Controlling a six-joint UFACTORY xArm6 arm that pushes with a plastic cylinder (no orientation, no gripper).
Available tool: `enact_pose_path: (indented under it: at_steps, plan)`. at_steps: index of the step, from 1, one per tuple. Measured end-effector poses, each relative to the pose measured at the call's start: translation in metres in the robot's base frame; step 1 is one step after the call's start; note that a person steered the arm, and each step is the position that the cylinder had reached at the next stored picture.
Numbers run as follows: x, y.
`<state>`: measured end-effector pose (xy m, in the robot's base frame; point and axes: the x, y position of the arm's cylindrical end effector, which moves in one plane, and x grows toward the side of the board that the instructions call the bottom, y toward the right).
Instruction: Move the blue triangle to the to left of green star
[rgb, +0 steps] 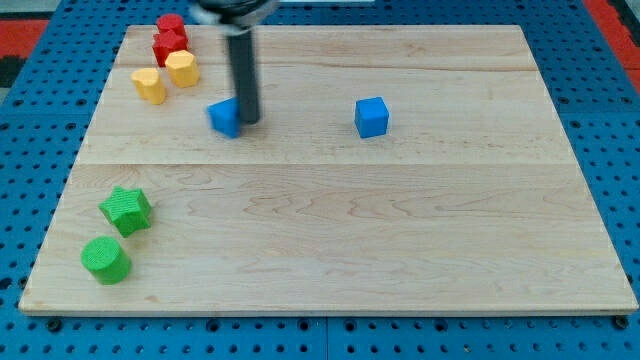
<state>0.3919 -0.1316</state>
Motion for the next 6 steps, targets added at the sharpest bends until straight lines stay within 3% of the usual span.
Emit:
enact_pose_path:
  at_steps: [1, 2, 3, 5, 6]
  plan:
    - [0.014, -0.052]
    - [-0.030, -0.035]
    - [-0.032, -0.073]
    - [0.067, -0.105]
    - [0.033, -0.099]
